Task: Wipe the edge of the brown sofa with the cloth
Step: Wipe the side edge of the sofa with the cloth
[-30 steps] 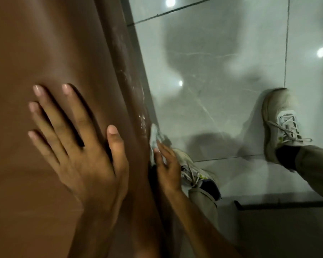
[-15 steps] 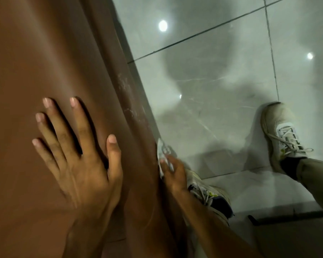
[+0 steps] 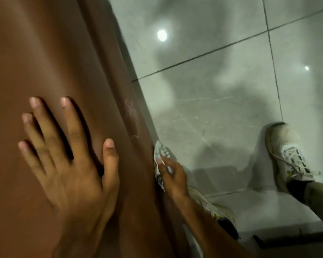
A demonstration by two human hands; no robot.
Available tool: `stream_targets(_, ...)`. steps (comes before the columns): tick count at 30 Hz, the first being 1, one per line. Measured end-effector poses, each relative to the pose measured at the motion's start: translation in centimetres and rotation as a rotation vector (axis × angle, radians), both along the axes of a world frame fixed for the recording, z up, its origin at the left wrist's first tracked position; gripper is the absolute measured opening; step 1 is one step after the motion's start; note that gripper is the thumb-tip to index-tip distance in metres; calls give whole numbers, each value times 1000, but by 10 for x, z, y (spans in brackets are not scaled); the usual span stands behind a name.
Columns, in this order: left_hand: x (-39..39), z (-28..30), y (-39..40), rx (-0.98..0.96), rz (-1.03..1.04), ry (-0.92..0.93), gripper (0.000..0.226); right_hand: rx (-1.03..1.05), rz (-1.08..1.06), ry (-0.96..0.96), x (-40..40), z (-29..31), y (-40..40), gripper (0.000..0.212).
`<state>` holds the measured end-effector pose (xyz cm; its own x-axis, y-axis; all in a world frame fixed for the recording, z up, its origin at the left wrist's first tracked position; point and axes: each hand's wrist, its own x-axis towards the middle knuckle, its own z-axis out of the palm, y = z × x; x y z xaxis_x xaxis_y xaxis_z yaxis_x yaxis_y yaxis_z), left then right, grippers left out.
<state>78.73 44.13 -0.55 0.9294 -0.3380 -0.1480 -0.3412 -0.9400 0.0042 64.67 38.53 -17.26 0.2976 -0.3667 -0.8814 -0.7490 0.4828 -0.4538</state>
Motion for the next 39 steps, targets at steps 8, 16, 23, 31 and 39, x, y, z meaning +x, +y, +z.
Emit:
stream_targets(8, 38, -18, -17, -7, 12, -137, 75, -208, 6, -304, 139, -5, -33, 26)
stream_targets(16, 36, -17, -20, 59, 27, -134, 77, -178, 86, -387, 132, 55, -48, 29)
stream_targets(23, 35, -21, -20, 68, 13, -133, 76, -215, 99, -121, 124, 16, -46, 28)
stream_targets(31, 34, -33, -16, 63, -10, -217, 77, -396, 149, -433, 217, 9, -68, 25)
stream_targets(39, 35, -28, -19, 78, 10, -227, 74, -214, 26, -265, 75, 39, -25, 25)
